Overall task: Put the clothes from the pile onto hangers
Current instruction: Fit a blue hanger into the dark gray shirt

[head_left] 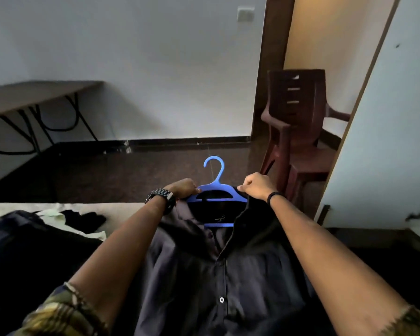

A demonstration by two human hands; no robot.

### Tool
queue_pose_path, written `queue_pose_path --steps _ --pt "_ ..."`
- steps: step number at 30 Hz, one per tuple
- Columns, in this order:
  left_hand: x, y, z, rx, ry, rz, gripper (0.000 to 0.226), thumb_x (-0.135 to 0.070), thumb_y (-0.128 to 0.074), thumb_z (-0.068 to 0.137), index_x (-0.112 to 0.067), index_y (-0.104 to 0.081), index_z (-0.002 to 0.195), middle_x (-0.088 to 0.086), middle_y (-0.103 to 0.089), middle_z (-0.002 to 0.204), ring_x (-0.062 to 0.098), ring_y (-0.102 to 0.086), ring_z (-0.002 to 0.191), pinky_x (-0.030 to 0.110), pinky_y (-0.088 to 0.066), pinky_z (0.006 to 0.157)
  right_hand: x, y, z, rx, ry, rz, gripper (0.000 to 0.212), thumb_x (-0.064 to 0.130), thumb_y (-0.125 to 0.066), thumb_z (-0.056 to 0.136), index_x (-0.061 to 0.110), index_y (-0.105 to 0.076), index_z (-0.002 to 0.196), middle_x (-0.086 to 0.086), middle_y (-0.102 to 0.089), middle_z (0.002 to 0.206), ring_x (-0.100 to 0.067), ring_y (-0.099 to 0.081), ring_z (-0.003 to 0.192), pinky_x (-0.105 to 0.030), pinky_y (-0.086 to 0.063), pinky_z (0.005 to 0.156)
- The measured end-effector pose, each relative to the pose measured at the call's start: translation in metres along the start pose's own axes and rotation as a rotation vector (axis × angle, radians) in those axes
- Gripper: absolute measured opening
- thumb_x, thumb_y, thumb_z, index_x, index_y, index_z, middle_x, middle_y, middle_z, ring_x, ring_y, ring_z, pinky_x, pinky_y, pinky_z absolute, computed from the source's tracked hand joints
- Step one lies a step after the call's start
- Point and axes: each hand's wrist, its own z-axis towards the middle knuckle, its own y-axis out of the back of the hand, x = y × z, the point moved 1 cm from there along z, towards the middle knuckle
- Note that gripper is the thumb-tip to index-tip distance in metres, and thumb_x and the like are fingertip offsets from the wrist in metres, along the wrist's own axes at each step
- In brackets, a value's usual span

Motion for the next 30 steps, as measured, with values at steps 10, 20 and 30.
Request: queue_pose_path --steps 10,20,30 --pt "0.042 -0.051 0.086 -0.258 0.145 -0.228 0.016 -0.024 -0.059 0.092 -0.009 -0.061 0.096 0.015 -0.064 0.108 0.028 -0.056 0.106 0.028 -0.038 0.081 -0.025 -0.067 0.084 -0.185 -0.17 -0.015 0.024 0.023 -0.057 0.086 0.005 -0.069 0.096 -0.016 -0.062 0.112 -0.033 -0.058 0.104 -0.033 -0.048 0.085" --pt "0.072 -0.096 0.116 -0.469 0.197 -0.219 0.023 -0.017 -0.05 0.094 -0.002 -0.054 0.111 0.023 -0.053 0.117 0.042 -0.051 0.109 0.044 -0.041 0.093 -0.06 -0.112 0.097 -0.072 -0.205 0.55 0.015 0.004 -0.053 0.086 0.015 -0.063 0.09 -0.004 -0.063 0.087 -0.019 -0.058 0.086 -0.028 -0.043 0.072" --pt "0.049 -0.128 0.04 -1.032 0.017 -0.44 0.006 -0.005 -0.054 0.089 -0.002 -0.056 0.093 0.013 -0.054 0.092 0.03 -0.048 0.089 0.032 -0.032 0.082 -0.04 -0.15 0.015 -0.378 0.03 0.414 0.012 -0.004 -0.061 0.078 0.007 -0.056 0.082 0.0 -0.054 0.071 -0.019 -0.051 0.068 -0.025 -0.04 0.067"
